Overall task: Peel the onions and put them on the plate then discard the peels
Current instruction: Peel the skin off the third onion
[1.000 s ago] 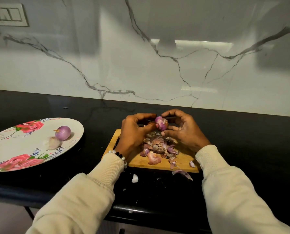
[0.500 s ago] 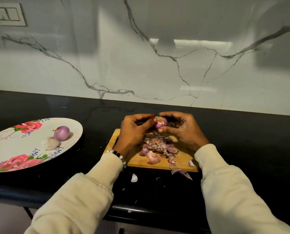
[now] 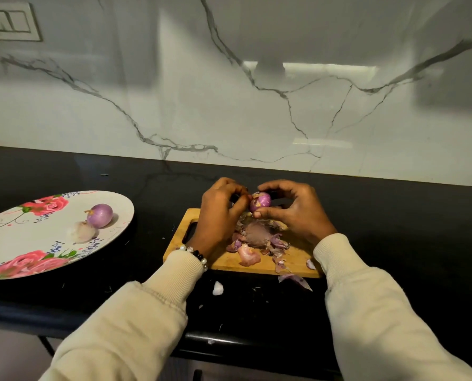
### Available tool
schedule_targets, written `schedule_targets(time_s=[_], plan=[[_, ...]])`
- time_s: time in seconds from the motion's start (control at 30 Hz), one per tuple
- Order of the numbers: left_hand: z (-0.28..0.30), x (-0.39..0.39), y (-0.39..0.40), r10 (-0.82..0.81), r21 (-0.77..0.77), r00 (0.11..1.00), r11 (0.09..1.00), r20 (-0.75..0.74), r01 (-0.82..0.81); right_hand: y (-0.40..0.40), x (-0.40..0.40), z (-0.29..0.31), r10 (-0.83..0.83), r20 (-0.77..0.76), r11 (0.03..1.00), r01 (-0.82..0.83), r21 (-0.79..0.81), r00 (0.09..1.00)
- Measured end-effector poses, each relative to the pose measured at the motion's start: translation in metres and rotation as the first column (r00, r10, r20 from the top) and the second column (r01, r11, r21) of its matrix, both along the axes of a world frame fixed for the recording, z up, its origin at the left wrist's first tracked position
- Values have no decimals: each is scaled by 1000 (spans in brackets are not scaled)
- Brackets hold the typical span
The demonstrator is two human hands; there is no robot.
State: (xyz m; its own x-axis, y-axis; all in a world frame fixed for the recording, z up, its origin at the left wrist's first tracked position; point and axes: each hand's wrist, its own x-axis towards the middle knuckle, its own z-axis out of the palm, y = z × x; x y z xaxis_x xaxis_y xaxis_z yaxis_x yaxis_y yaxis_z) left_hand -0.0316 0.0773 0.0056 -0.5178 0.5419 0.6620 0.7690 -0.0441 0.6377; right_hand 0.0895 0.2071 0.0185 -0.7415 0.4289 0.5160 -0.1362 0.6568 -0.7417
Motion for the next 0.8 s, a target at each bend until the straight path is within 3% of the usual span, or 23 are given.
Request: schedule_targets(time_s=[0.1, 0.27, 0.33, 0.47, 0.57, 0.67, 0.8], plan=[[0, 0, 1, -26, -21, 997, 999, 74, 27, 0, 0, 1, 9, -10, 1000, -9, -17, 1000], [-1, -7, 4, -110, 140, 891, 989, 440, 53, 3, 1, -1, 9, -13, 993, -11, -114, 1000], [0, -10, 2, -54, 117, 890, 993, 453, 1, 4, 1, -2, 4, -10, 994, -5, -107, 1000], [0, -10, -1, 27, 53, 940, 997, 339, -48, 5, 1, -2, 12, -2, 993, -13, -119, 1000], [1, -5, -1, 7, 62, 993, 998, 120, -14, 6, 0, -2, -5, 10, 997, 6, -79, 1000], [1, -1, -3, -75, 49, 997, 996, -21, 76, 6, 0, -2, -6, 14, 998, 6, -57, 1000], [-2, -6, -4, -46, -8, 969, 999, -241, 45, 6, 2, -2, 8, 25, 999, -7, -45, 1000]])
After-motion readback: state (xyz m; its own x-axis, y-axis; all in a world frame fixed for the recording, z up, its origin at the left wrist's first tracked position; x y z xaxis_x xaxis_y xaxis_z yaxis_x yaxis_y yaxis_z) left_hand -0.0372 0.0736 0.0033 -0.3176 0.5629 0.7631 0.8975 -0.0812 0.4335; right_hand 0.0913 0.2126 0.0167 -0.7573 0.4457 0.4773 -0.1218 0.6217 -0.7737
